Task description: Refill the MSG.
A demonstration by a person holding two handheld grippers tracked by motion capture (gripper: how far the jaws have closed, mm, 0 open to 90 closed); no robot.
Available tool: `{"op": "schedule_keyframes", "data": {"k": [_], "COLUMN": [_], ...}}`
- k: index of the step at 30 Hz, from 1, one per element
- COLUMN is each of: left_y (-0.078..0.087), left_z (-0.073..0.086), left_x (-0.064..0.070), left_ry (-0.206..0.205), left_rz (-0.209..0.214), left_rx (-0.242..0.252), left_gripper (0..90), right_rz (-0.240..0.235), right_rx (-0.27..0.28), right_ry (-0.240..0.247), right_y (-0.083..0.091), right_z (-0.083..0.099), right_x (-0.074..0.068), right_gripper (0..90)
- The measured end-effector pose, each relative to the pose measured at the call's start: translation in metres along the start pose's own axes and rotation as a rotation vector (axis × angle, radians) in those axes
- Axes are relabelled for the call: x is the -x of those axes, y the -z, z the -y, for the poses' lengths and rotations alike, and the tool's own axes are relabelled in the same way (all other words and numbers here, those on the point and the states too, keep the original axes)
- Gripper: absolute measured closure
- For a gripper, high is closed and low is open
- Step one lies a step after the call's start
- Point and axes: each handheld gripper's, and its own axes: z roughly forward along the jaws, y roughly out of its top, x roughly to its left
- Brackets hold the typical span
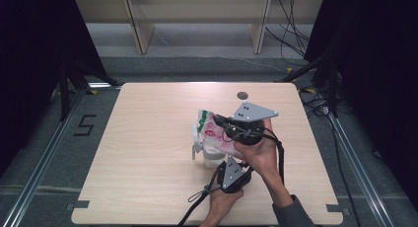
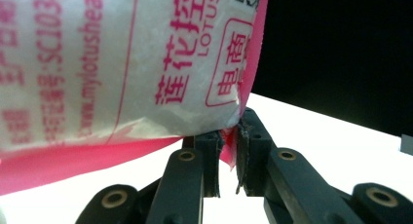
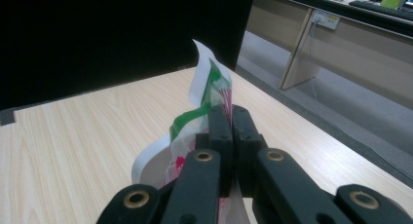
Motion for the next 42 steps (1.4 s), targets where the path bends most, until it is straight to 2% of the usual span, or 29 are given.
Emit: {"op": "schedule_keyframes", "data": {"k": [1, 2, 4, 5, 7, 8, 9, 12, 13, 14, 15, 16, 17, 18, 20, 21, 24, 25, 26, 29, 31, 34, 39, 40, 41, 42], "left_y": [0.001, 0.002, 0.003, 0.004, 0.003, 0.003, 0.004, 0.004, 0.004, 0.004, 0.003, 0.004, 0.003, 0.003, 0.002, 0.002, 0.002, 0.002, 0.002, 0.003, 0.002, 0.002, 0.005, 0.005, 0.005, 0.005], "left_z": [0.001, 0.002, 0.005, 0.006, 0.008, 0.009, 0.009, 0.01, 0.01, 0.01, 0.011, 0.011, 0.011, 0.012, 0.013, 0.013, 0.013, 0.013, 0.013, 0.012, 0.013, 0.012, 0.01, 0.01, 0.01, 0.01], "left_x": [0.0, 0.0, 0.001, 0.001, 0.003, 0.003, 0.004, 0.006, 0.007, 0.007, 0.007, 0.007, 0.007, 0.008, 0.009, 0.009, 0.009, 0.009, 0.008, 0.008, 0.008, 0.007, 0.006, 0.006, 0.006, 0.006], "left_ry": [-0.006, -0.009, -0.006, -0.013, -0.008, -0.009, -0.012, -0.023, -0.023, -0.022, -0.016, -0.015, -0.02, -0.014, -0.021, -0.012, -0.005, -0.003, -0.001, 0.015, 0.021, 0.031, 0.029, 0.034, 0.04, 0.039], "left_rz": [-0.001, 0.008, -0.001, -0.001, 0.011, 0.013, 0.017, 0.031, 0.025, 0.028, 0.041, 0.033, 0.042, 0.039, 0.048, 0.049, 0.048, 0.052, 0.053, 0.062, 0.063, 0.06, 0.064, 0.059, 0.057, 0.056], "left_rx": [-0.001, -0.009, -0.013, -0.021, -0.026, -0.03, -0.036, -0.045, -0.049, -0.054, -0.056, -0.06, -0.063, -0.064, -0.066, -0.067, -0.075, -0.074, -0.078, -0.101, -0.093, -0.096, -0.116, -0.117, -0.119, -0.121], "left_gripper": [80.5, 80.5, 80.4, 80.4, 80.4, 80.3, 80.3, 80.3, 80.2, 80.2, 79.9, 79.8, 79.8, 79.7, 79.6, 79.5, 79.3, 79.1, 79.0, 78.1, 77.1, 75.5, 73.0, 71.6, 70.3, 69.8], "right_rz": [0.008, -0.001, -0.007, -0.023, -0.021, -0.016, -0.007, -0.013, -0.018, -0.009, -0.025, 0.003, -0.013, -0.016, -0.02, -0.014, -0.006, -0.014, -0.024, -0.006, -0.015, -0.011, 0.001, 0.006, 0.0, 0.004], "right_rx": [0.012, 0.008, 0.003, 0.012, 0.01, 0.013, 0.014, 0.042, 0.026, 0.04, 0.045, 0.044, 0.044, 0.052, 0.048, 0.047, 0.066, 0.054, 0.055, 0.071, 0.079, 0.066, 0.096, 0.089, 0.09, 0.094], "right_ry": [0.016, 0.006, -0.028, -0.024, -0.048, -0.028, -0.042, -0.029, -0.065, -0.048, -0.05, -0.04, -0.061, -0.052, -0.065, -0.082, -0.069, -0.094, -0.096, -0.098, -0.085, -0.116, -0.11, -0.13, -0.117, -0.129], "right_y": [0.002, 0.003, 0.007, 0.008, 0.011, 0.012, 0.014, 0.018, 0.022, 0.023, 0.024, 0.027, 0.029, 0.03, 0.033, 0.035, 0.037, 0.039, 0.039, 0.041, 0.042, 0.046, 0.05, 0.052, 0.053, 0.054], "right_z": [0.0, 0.001, 0.003, 0.005, 0.008, 0.009, 0.011, 0.014, 0.015, 0.015, 0.016, 0.017, 0.019, 0.02, 0.022, 0.023, 0.024, 0.025, 0.026, 0.028, 0.029, 0.03, 0.032, 0.032, 0.032, 0.033], "right_x": [0.002, 0.002, 0.002, 0.004, 0.005, 0.007, 0.007, 0.011, 0.009, 0.011, 0.011, 0.012, 0.012, 0.014, 0.014, 0.015, 0.017, 0.016, 0.017, 0.017, 0.02, 0.019, 0.024, 0.023, 0.025, 0.025], "right_gripper": [90.0, 90.0, 90.0, 90.0, 90.0, 90.0, 90.0, 90.0, 90.0, 90.0, 90.0, 90.0, 90.0, 90.0, 90.0, 90.0, 90.0, 90.0, 90.0, 90.0, 90.0, 90.0, 90.0, 90.0, 90.0, 90.0]}}
